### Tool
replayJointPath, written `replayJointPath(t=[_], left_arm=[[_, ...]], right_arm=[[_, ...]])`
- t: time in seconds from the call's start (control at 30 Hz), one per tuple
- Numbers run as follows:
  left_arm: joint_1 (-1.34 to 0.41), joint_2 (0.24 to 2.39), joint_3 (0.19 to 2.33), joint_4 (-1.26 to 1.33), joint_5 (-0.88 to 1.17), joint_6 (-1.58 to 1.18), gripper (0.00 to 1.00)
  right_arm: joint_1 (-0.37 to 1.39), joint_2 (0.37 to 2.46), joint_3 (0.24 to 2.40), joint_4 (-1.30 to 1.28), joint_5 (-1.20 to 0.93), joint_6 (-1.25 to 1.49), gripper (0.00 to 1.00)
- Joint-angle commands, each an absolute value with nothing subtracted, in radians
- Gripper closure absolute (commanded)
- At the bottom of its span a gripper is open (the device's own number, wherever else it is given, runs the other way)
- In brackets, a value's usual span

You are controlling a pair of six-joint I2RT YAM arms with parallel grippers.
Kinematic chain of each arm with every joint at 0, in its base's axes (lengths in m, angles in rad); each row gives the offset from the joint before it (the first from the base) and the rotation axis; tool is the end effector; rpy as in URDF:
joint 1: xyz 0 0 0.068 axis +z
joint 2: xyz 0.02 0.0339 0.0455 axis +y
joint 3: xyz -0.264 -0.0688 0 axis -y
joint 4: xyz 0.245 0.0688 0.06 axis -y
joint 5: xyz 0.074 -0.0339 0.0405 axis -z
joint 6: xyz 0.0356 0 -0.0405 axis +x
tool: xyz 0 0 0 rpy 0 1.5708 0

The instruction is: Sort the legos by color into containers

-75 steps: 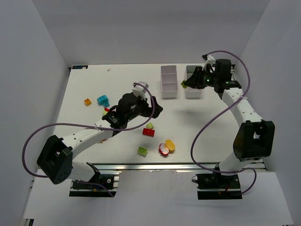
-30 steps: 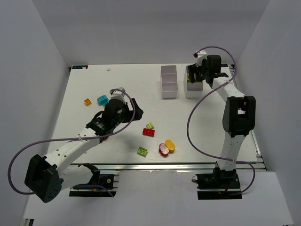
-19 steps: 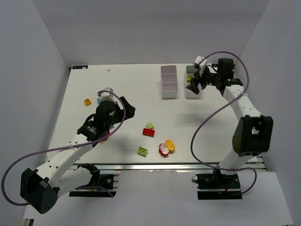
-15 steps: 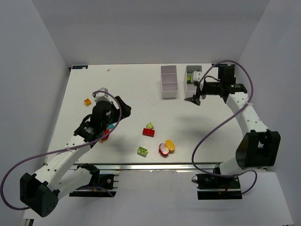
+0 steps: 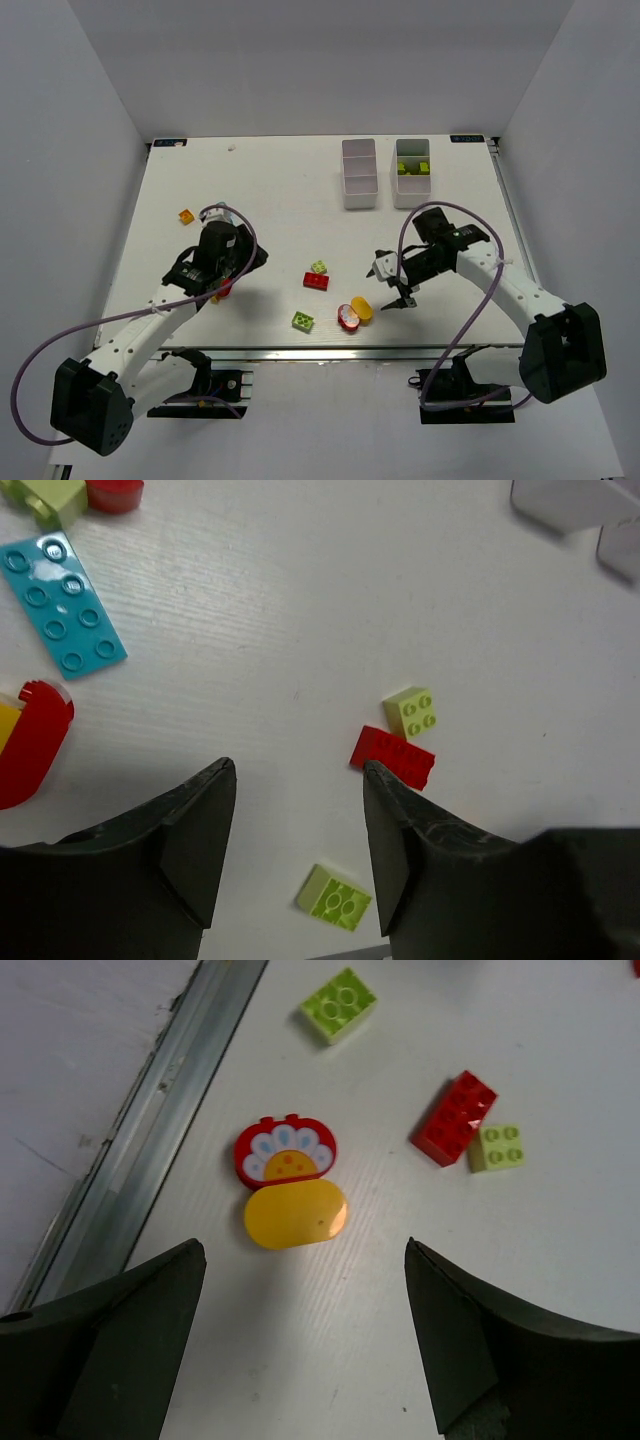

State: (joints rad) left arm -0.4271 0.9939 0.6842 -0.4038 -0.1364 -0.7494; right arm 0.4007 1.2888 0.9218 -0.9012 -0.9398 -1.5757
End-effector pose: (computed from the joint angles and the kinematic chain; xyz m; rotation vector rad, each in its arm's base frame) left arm 0.1934 -0.0827 0.2457 -0.4433 2.2762 -0.4561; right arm 0.1960 0.1143 0.2445 -1.9942 1.1033 0.7684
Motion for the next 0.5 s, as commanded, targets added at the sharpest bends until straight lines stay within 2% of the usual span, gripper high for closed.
replayJointPath(t=[0.0, 0.13, 0.47], left_arm=[[-0.423, 0.988, 0.652, -0.381, -0.029, -0.739, 0.36], [-0.423, 0.976, 0.626, -0.376, -0.002, -0.738, 0.24], [-0.422, 0.936, 0.601, -0.368, -0.012, -0.758, 0.19]], right_arm=[[0.454, 1.258, 0.864, -0.881, -0.865, -1.545, 0.15], [0.521, 1.255, 0.808, -0.732, -0.810, -1.390, 0.11], [0.609, 1.316, 0.762, -0.413, -0.674, -1.125, 0.11]])
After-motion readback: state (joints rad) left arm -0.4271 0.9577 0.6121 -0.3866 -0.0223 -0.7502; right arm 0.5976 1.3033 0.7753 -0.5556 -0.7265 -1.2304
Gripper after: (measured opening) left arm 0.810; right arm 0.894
